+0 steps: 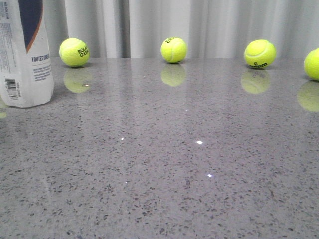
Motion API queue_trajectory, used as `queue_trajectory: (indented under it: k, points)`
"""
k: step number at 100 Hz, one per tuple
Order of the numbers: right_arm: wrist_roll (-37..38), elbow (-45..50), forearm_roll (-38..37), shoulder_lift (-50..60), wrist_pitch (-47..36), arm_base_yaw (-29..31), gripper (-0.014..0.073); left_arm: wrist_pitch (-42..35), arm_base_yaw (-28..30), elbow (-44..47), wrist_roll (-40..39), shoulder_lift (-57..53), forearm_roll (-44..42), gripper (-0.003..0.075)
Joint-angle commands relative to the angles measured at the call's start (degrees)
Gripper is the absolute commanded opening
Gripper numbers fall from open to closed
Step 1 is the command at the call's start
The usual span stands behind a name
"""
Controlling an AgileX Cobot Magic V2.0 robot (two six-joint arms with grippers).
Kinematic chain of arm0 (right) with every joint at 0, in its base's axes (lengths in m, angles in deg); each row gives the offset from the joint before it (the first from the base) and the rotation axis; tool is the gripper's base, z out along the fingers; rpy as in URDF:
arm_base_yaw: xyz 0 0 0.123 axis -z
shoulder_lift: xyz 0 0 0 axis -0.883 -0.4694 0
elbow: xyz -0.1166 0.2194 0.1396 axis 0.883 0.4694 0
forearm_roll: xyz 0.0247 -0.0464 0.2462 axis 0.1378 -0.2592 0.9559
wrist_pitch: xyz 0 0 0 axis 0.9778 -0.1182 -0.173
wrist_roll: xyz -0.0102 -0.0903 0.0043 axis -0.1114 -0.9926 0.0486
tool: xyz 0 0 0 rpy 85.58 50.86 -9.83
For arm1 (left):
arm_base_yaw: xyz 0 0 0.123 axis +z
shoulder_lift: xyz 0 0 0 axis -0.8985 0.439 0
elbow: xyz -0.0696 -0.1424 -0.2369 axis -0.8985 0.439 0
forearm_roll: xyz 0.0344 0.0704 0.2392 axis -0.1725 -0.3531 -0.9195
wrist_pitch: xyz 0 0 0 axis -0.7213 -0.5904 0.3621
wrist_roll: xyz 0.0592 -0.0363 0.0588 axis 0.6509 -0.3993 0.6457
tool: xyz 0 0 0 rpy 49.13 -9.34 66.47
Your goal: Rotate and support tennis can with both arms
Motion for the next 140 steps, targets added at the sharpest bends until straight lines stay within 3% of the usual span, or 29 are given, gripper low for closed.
queue_trajectory:
  k: [1,43,68,80,102,140]
  points:
    - [-0.06,-1.57,0.53,0.01,-4.51,0.49,-0.0066,-9.36,0.04,5.39,-1.33,-4.96,0.93,0.0515]
    - [-0.06,-1.57,0.53,0.01,-4.51,0.49,-0.0066,-40.96,0.04,40.75,-3.85,-21.91,2.68,0.0512]
    - [-0.06,-1.57,0.53,0.01,-4.51,0.49,-0.0066,-55.44,0.04,50.58,-3.85,-23.87,6.31,0.0504]
    - [-0.06,-1.57,0.53,0.01,-4.51,0.49,-0.0066,-56.88,0.04,50.98,-3.85,-23.87,6.29,0.0398]
    - [-0.06,-1.57,0.53,0.01,-4.51,0.49,-0.0066,-58.15,0.04,50.98,-3.85,-23.87,6.29,-0.0023]
    - [-0.06,-1.57,0.53,0.01,-4.51,0.49,-0.0066,-58.03,0.04,50.98,-3.85,-23.87,6.18,-0.0021]
